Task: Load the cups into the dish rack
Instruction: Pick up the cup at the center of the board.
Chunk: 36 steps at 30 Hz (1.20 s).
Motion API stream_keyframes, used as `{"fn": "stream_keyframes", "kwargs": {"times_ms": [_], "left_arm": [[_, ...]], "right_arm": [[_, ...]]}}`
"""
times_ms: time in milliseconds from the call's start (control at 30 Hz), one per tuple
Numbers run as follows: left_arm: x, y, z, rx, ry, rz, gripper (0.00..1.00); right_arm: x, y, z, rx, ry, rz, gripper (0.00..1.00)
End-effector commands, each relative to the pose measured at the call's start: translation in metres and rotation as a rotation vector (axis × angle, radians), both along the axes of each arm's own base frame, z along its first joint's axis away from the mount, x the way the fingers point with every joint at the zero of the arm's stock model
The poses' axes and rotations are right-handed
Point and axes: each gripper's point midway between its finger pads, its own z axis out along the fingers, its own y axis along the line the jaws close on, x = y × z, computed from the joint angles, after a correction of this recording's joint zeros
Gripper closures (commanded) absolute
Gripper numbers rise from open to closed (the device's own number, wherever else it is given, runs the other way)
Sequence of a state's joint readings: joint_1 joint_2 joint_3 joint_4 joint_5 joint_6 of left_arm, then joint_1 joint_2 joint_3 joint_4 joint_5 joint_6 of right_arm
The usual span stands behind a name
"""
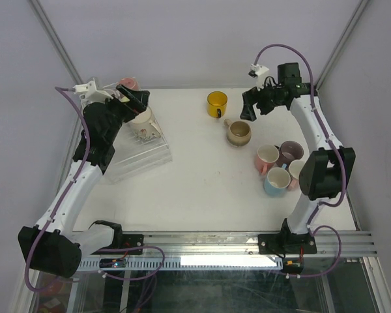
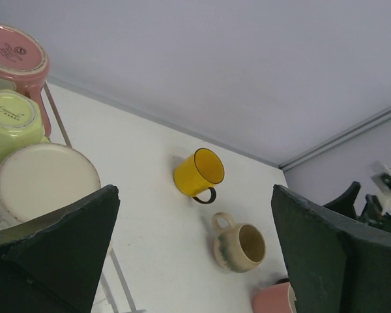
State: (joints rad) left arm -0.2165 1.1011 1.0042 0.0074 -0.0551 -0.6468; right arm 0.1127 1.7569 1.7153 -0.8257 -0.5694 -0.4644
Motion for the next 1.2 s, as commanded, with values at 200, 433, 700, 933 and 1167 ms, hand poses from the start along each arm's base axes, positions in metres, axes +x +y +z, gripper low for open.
{"fn": "stream_keyframes", "kwargs": {"times_ms": [200,433,700,933,1167], "left_arm": [[-0.001,-0.002,0.015,-0.126,-0.07,-0.027,0.01],[0.0,-0.004,0.01,-0.14,-0.059,-0.038,0.01],[-0.001,-0.005,0.008,-0.162,-0.051,-0.041,0.01],[-0.001,-0.006,0.007,-0.172,-0.047,-0.047,0.01],[-0.001,-0.008,0.006,-0.176,-0.047,-0.056,0.01]], "right_arm": [[0.034,-0.011,-0.035,-0.083,0.135,-0.206,0.11],[0.043,-0.008,-0.068,-0.178,0.174,-0.289,0.17],[0.047,-0.012,-0.094,-0.253,0.189,-0.331,0.29],[0.052,-0.016,-0.11,-0.285,0.184,-0.344,0.36],[0.048,-0.015,-0.121,-0.288,0.208,-0.333,0.42]]}}
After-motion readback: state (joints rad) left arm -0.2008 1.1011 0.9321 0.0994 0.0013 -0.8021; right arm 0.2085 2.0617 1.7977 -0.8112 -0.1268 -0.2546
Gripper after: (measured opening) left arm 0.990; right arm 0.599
